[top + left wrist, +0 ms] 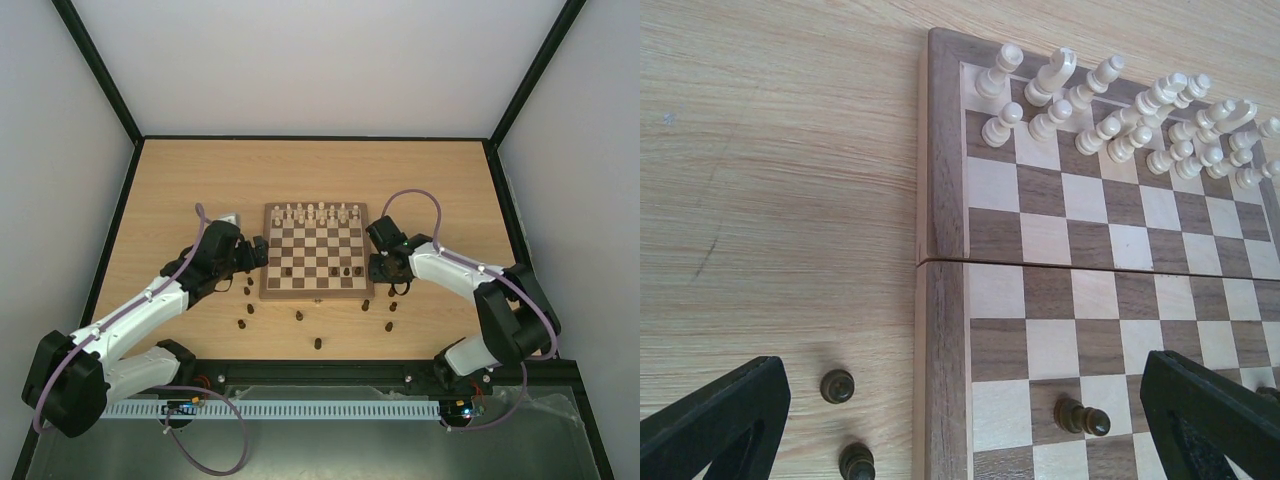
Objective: Set up the chess pieces on the board
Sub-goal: Pick up the chess piece at the center of the board, then place the chess piece on the chessboard.
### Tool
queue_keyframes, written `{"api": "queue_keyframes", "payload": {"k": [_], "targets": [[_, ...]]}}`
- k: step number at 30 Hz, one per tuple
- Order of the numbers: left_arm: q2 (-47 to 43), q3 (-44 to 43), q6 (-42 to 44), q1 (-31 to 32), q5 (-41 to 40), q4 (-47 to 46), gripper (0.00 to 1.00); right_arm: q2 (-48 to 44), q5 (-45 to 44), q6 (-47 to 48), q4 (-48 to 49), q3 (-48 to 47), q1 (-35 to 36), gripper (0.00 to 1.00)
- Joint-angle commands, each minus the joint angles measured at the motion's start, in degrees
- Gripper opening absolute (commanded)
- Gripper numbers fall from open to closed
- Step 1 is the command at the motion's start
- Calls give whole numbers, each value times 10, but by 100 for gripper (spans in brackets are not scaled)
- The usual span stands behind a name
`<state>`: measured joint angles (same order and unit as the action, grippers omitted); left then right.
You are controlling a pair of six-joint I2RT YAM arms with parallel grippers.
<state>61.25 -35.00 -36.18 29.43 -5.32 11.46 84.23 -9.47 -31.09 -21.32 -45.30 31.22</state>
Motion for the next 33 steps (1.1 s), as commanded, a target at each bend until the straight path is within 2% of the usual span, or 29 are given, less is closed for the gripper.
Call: {"api": "queue_keyframes", "payload": {"k": [1,7,12,16,25,33], "targets": [[-2,8,6,-3,2,-6,99,13,3,1,-8,8,-1,26],[-4,11,6,-3,1,-5,99,15,4,1,-9,13,-1,25],[-7,11,6,-3,1,-3,99,16,2,1,-12,10,0,12],[-9,11,7,-3,0,-1,99,-1,0,2,-27,-5,0,9],[-7,5,4,-3,-12,5,99,-63,-36,18,-103,-108,48,9],[-28,1,-2,-5,-40,29,99,2,-4,35,-105,-197,138,11]]}}
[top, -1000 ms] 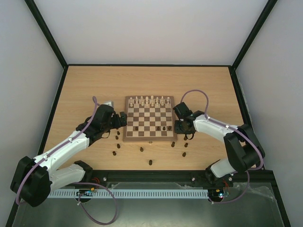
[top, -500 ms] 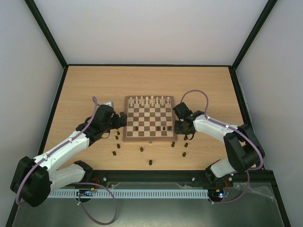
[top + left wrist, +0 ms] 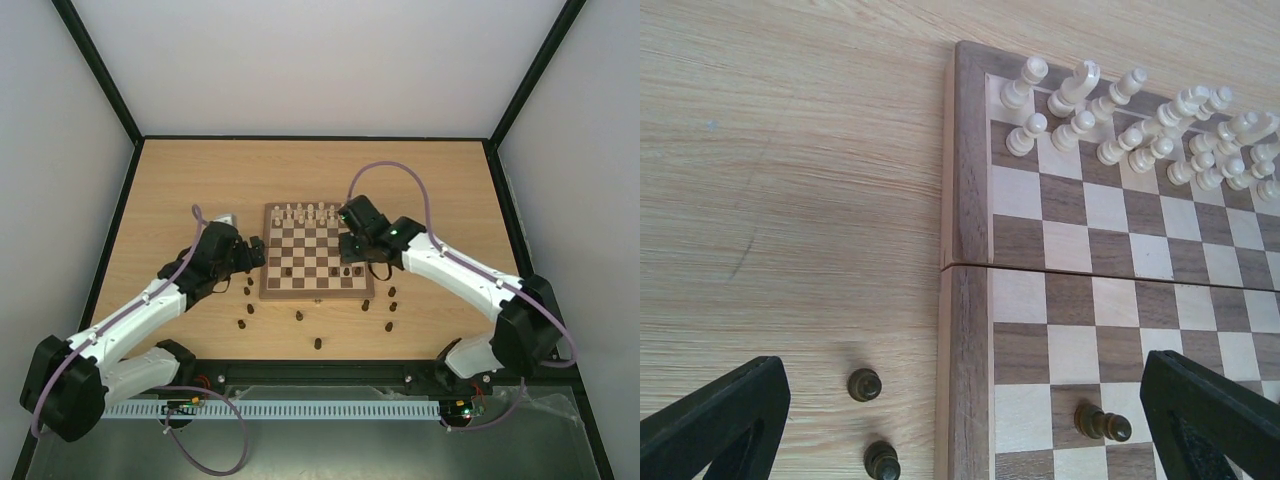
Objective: Set up the chess pieces on the board
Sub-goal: Place the chess piece on the chessboard.
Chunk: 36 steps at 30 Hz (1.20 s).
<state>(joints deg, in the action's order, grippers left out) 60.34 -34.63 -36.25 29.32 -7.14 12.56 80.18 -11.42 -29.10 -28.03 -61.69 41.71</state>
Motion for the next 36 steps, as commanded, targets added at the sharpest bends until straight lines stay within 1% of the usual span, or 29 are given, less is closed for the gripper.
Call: {"api": "queue_keyframes", "payload": {"k": [1,7,13,26,36], "targets": [[-22,-2,-2,-4,-23,20,99,55,15,17,-37,-42,43,11],[-34,0,-6,-4,-28,28,99,140,21,29,-29,-84,87,11],[-41,2,-6,-5,-31,33,99,200,20,26,-26,-106,97,11],[-44,9,-1,-10,-31,30,99,240,2,25,-7,-111,97,12],[-49,15,0,-14,-29,28,99,248,-6,24,-8,-116,97,16]]}}
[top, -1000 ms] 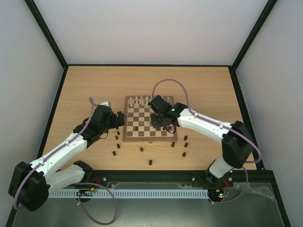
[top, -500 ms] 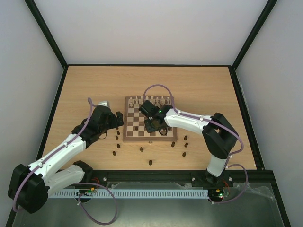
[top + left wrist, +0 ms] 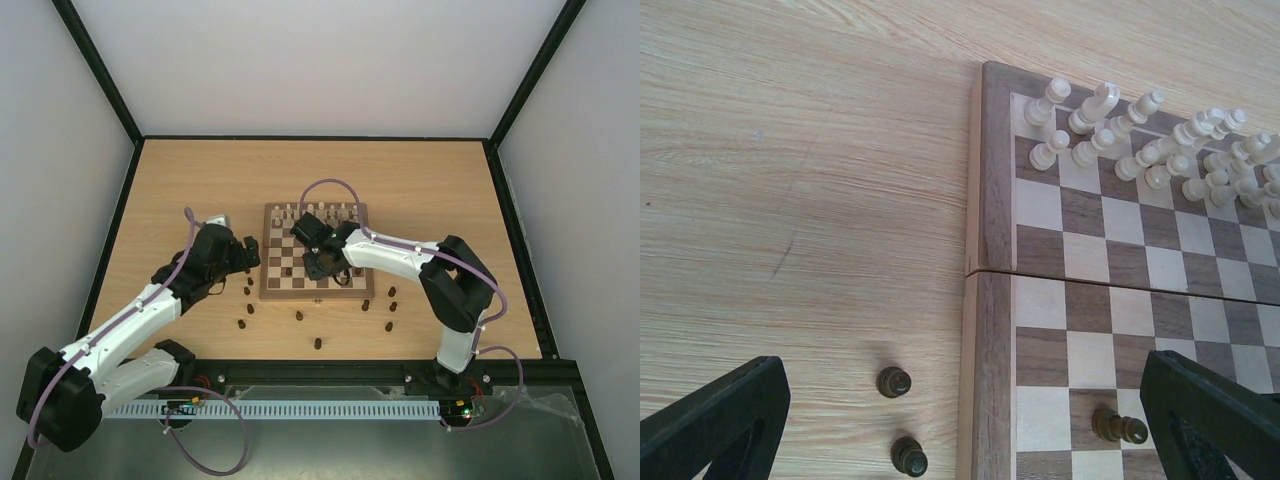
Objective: Set up the chess pieces on the board
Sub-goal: Place the chess piece on the chessboard, then pick up the chess piece at the center of the board.
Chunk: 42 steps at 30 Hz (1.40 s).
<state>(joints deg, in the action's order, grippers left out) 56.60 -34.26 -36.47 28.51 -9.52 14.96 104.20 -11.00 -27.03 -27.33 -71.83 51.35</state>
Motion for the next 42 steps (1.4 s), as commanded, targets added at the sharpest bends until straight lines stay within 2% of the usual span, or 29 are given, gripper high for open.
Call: {"api": "queue_keyframes", "payload": {"k": [1,5,8,11,13,14,15,16,21,28,35,42], "targets": [[-13,12,3,-6,-4,4,99,9,-9,3,-15,-14,1,16],[-13,12,3,-7,-2,3,99,3,-6,1,-17,-11,1,23],[-11,13,2,-7,0,2,99,-9,-8,-1,-16,-7,1,39],[-11,11,3,-7,2,1,99,-27,-13,1,-10,-3,1,51],[-12,9,3,-7,3,0,99,-48,-21,2,2,3,1,66],[-15,8,3,-7,6,-1,99,-68,-28,2,10,11,1,79],[-20,10,5,-7,10,-3,99,-89,-35,1,21,20,1,97],[-27,13,6,-7,13,-7,99,-110,-40,2,32,32,2,99],[-52,18,14,-7,20,-18,99,-240,-75,-3,99,131,2,98],[-28,-1,16,-11,25,-21,99,-421,-104,-22,189,301,2,99],[19,-36,7,-18,8,9,99,-516,-144,-36,199,368,2,99],[51,-63,-1,-18,6,50,99,-534,-165,-51,197,390,2,99]]}}
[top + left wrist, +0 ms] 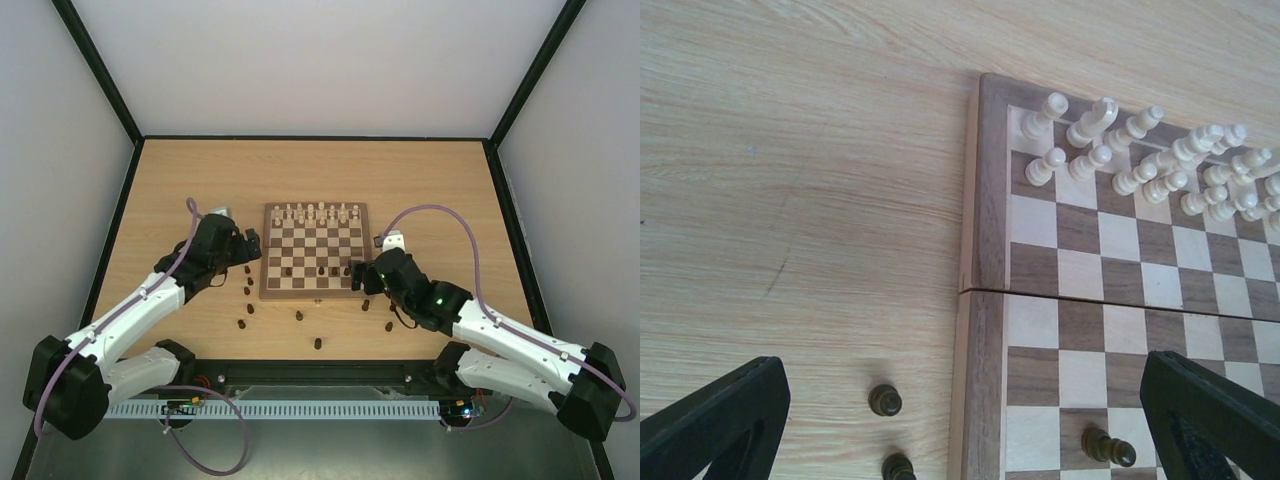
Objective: Set up the chess pieces on the board
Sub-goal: Pick up the chess piece at the center of the board.
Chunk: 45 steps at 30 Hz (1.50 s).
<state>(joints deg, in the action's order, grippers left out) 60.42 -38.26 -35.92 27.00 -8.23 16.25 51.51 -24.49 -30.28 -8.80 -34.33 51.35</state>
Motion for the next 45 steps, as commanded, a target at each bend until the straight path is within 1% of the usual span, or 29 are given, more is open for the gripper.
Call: {"api": "queue_keyframes", "payload": {"k": [1,9,13,23,37,45], "targets": [[13,-25,-8,-3,-7,43,99,-9,-29,-20,13,18,2,99],[18,-54,-10,-3,-19,98,99,-34,-33,-28,14,30,1,98],[29,-72,-9,-3,-14,114,99,-32,-28,-29,17,35,2,99],[50,-80,-15,-3,-1,111,99,-37,-21,-32,22,39,1,98],[92,-91,-9,-3,-2,102,99,-34,-45,-34,20,41,2,99],[90,-86,-10,-3,2,96,99,-31,-51,-37,19,43,1,99]]}}
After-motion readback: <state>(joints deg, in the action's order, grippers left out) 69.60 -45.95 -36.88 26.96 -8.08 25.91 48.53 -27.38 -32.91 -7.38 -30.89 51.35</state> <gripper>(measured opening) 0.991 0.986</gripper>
